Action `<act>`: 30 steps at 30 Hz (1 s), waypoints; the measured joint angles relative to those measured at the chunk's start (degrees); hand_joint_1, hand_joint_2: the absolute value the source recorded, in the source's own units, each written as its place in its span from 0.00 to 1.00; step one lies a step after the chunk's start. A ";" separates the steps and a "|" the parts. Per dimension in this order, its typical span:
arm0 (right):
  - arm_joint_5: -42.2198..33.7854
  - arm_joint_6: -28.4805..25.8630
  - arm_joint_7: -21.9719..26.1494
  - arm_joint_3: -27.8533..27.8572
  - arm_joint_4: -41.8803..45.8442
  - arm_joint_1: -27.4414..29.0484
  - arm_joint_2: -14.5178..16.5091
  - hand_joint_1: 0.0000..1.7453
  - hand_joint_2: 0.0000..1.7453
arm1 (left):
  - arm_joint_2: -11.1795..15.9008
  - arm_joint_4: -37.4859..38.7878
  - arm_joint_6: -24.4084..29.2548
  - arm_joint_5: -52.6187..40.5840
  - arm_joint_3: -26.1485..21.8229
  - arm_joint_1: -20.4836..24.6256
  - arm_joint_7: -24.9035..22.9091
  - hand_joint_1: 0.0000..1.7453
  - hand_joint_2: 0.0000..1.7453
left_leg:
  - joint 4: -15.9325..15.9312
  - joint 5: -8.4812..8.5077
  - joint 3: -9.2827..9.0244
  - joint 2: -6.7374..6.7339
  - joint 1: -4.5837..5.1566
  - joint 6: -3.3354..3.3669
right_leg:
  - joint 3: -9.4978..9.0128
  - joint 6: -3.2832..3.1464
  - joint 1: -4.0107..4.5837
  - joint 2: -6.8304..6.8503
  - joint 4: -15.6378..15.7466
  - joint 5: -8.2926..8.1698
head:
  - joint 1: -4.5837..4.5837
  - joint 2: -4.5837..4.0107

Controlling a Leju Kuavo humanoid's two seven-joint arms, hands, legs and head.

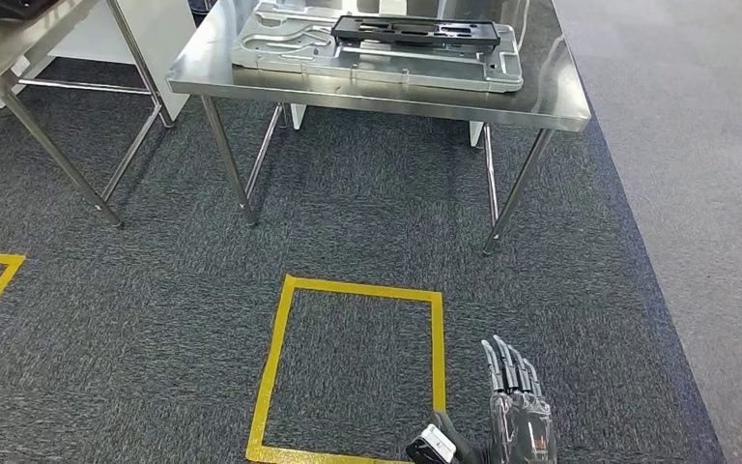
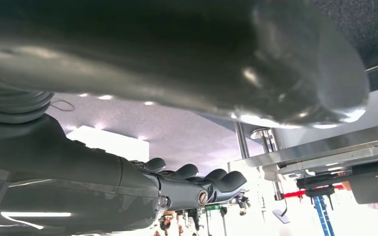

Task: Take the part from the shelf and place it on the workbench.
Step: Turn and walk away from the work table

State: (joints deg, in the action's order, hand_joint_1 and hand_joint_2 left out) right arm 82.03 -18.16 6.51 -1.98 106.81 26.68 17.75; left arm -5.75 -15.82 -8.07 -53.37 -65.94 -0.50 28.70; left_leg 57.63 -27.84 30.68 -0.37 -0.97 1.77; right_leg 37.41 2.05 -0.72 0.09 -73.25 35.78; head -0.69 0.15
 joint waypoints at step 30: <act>0.01 0.00 0.02 0.11 0.01 0.02 0.05 0.00 0.00 | -0.03 -0.02 0.00 -0.01 0.01 -0.01 0.02 0.00 0.00 | -0.18 -0.12 -0.35 0.02 0.12 0.03 | 0.18 -0.51 0.20 -0.08 -0.09 0.48 | 0.08 0.01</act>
State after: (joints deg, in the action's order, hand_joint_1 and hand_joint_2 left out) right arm 82.03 -18.16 6.54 -1.87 106.82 26.70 17.80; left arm -5.78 -15.85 -8.07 -53.37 -65.94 -0.51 28.71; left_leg 57.45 -27.96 30.33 -0.35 -0.85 1.80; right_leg 37.59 1.55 -0.52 0.01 -73.34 36.26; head -0.61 0.16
